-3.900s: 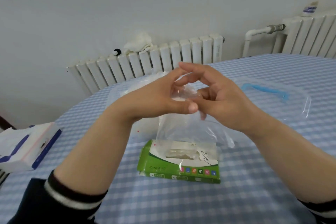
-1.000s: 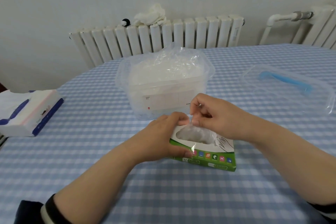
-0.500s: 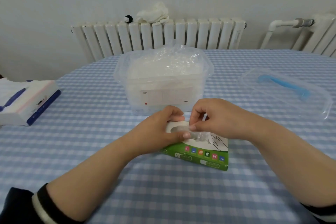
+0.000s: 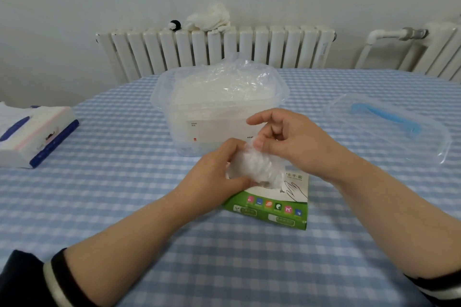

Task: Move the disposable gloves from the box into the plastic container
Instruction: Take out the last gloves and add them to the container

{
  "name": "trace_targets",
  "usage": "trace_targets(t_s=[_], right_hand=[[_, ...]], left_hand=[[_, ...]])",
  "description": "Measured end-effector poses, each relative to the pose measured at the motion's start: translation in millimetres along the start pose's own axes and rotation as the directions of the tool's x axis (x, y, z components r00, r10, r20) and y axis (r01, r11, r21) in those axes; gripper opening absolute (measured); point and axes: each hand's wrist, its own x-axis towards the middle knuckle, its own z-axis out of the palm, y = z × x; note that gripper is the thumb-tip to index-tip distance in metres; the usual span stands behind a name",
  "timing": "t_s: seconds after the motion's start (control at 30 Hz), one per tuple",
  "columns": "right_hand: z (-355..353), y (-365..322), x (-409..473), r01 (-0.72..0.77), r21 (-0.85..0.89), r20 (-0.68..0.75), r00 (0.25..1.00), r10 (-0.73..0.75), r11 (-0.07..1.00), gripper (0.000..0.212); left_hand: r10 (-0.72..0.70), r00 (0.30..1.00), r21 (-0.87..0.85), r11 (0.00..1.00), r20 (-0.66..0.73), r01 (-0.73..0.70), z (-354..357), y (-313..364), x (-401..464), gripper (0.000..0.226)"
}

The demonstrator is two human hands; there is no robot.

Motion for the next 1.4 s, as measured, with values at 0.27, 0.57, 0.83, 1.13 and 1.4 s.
trace_targets(t_s=[0.27, 0.57, 0.83, 1.13, 1.4], right_hand=[[-15.1, -1.1, 1.1, -0.16, -0.168, -0.004, 0.987, 0.162, 0.973, 0.013], [-14.0, -6.1, 6.1, 0.086, 0.538, -0.445, 0.874, 0.197, 0.838, 0.029], [-18.1, -14.0, 2.2, 0.146, 0.651, -0.504, 0.817, 0.28, 0.745, 0.022], [-8.3, -15.7, -2.7, 0.316, 0.239, -0.528, 0.836, -0.15, 0.918, 0.018], [-5.3, -11.1, -2.2, 0.33, 0.18, -0.435, 0.872, -0.226, 0.927, 0.022]], left_hand=[[0.009, 0.999, 0.008, 1.0, 0.03, -0.009, 0.4, 0.9, 0.6, 0.05], [-0.033, 0.997, 0.069, 0.997, 0.075, 0.028, -5.5, -2.1, 1.3, 0.042], [0.16, 0.987, -0.036, 0.986, -0.011, -0.16, -7.1, 0.2, -2.2, 0.064], [0.163, 0.969, -0.3, 0.929, -0.187, -0.214, -46.5, 42.8, 10.4, 0.09], [0.078, 0.987, -0.455, 0.881, -0.137, -0.133, -52.7, 75.7, 33.8, 0.012]])
